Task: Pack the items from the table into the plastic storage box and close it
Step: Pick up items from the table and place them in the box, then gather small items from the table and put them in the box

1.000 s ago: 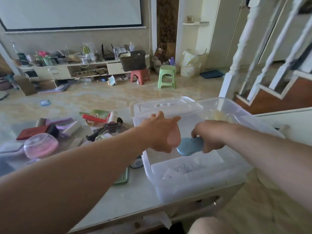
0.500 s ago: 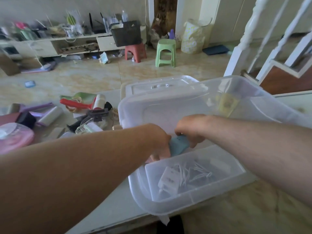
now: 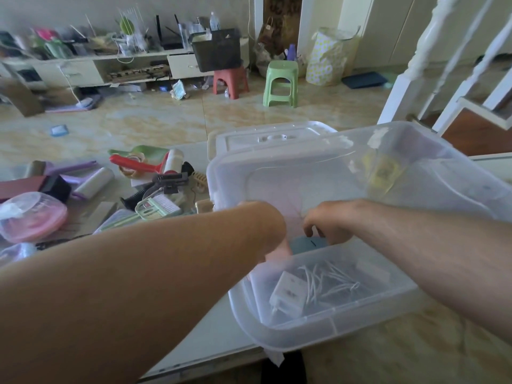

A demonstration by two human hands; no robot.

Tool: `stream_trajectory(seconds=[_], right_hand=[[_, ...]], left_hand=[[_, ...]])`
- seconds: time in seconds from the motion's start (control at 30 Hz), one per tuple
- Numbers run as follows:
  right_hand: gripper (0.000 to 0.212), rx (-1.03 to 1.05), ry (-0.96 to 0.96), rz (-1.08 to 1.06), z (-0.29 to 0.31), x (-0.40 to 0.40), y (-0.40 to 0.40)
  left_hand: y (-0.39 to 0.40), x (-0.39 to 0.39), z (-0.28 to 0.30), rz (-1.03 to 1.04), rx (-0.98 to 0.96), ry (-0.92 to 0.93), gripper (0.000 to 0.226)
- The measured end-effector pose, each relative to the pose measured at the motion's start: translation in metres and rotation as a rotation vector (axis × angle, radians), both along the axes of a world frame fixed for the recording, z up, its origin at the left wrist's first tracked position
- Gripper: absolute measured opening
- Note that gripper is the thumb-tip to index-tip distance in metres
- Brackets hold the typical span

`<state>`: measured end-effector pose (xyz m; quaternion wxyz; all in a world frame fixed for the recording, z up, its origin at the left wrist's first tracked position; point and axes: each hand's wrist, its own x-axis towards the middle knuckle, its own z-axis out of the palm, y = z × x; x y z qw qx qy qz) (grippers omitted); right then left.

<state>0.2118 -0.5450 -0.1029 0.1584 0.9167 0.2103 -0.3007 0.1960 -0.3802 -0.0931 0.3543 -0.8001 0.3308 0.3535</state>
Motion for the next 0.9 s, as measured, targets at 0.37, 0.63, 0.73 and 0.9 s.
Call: stream_trajectory(seconds=[0.37,0.63,0.73,0.9], right_hand=[[0.013,0.357,-0.253,-0.172,0.078,-0.007,0.024],[0.023,0.83,-0.436,-0.199,0.162,-0.079,0.143],[0.022,0.899,-0.472,-0.149,0.155,-0.108,0.199],[0.053,0.787,-0.406,-0.255,0.09,-0.128,0.27]], left_hand=[[0.023,-0.02,0.09,0.286,-0.924,-0.398,0.018],[0.199,-0.069,0.104,0.505,-1.209,-0.621,0.027],[0.258,-0.098,0.072,0.609,-1.066,-0.639,0.035],[0.308,-0.132,0.018,0.847,-0.987,-0.572,0.048]])
